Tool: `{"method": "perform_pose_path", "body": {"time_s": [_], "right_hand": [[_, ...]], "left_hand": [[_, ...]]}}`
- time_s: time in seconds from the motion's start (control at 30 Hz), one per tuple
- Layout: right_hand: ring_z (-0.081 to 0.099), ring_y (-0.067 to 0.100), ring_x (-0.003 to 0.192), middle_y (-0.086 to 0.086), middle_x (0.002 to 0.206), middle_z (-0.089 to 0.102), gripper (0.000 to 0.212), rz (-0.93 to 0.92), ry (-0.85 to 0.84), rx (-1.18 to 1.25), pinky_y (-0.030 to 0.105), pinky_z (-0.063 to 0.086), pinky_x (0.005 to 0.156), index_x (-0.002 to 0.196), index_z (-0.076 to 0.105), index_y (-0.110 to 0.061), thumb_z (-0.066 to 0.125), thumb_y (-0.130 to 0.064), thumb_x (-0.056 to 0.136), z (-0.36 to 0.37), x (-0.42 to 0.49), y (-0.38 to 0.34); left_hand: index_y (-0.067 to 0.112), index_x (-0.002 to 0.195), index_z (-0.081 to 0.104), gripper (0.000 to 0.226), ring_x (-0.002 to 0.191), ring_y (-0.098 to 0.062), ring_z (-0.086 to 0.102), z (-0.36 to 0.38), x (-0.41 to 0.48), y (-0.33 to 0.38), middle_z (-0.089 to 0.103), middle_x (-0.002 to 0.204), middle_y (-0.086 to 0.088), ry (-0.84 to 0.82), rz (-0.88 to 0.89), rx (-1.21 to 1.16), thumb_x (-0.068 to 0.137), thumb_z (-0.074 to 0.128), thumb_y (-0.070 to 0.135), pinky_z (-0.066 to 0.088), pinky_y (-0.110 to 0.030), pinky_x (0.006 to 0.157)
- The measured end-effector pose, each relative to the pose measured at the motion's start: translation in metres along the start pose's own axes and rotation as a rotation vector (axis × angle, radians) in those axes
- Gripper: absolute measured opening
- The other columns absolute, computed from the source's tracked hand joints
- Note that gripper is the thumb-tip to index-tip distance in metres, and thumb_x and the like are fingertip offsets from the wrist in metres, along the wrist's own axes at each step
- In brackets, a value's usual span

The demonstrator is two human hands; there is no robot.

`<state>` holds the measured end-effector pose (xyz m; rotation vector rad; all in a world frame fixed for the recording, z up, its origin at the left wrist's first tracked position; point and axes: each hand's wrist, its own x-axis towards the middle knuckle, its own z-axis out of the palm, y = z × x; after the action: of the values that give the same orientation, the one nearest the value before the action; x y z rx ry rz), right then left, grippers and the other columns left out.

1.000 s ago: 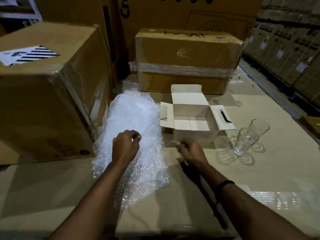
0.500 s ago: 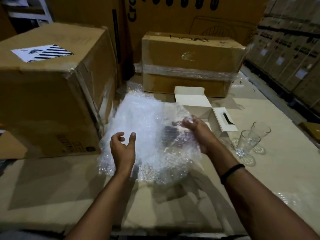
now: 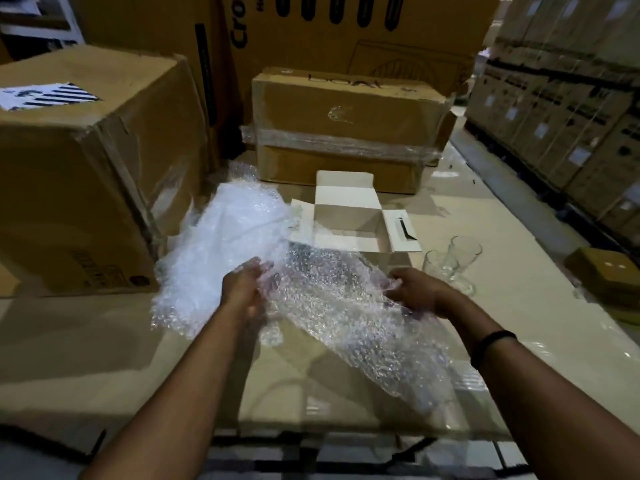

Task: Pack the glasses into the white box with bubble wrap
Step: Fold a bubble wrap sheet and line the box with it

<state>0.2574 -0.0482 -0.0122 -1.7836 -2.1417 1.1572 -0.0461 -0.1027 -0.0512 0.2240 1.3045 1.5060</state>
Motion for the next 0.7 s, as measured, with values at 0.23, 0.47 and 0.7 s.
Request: {"method": "perform_pose_path", "body": {"time_s": [0.23, 0.47, 0.7], "right_hand": [[0.059, 0.013, 0.051, 0.006, 0.097, 0.062, 0.046, 0.041, 0.049, -0.361, 0.021, 0.042, 0.041, 0.125, 0.051, -0.014, 0.069, -0.033, 0.088, -0.01, -0.017, 0.043], [0.058, 0.03, 0.111, 0.015, 0.126, 0.059, 0.053, 0.025, 0.027, -0.709, 0.034, 0.047, 0.083, 0.13, 0.05, -0.013, 0.063, -0.045, 0.089, -0.013, -0.025, 0.062], [0.01, 0.024, 0.149, 0.002, 0.162, 0.01, 0.071, -0.268, 0.245, -0.713, 0.051, 0.011, 0.12, 0.152, 0.017, -0.024, 0.027, -0.065, 0.095, 0.044, -0.069, 0.043]], "left_hand": [[0.029, 0.138, 0.047, 0.068, 0.065, -0.016, 0.063, -0.009, -0.061, -0.063, 0.062, 0.127, -0.004, 0.069, 0.173, -0.009, 0.084, 0.047, -0.013, 0.041, -0.022, 0.043], [0.029, 0.132, 0.048, 0.042, 0.094, -0.024, 0.07, -0.018, -0.088, -0.071, 0.064, 0.124, 0.003, 0.104, 0.215, -0.144, 0.098, 0.05, 0.004, 0.049, -0.023, 0.045], [0.02, 0.136, 0.052, 0.04, 0.113, -0.017, 0.061, -0.022, -0.082, -0.076, 0.058, 0.133, 0.002, 0.2, 0.431, 0.049, 0.102, 0.038, 0.005, 0.048, -0.046, 0.101]]}}
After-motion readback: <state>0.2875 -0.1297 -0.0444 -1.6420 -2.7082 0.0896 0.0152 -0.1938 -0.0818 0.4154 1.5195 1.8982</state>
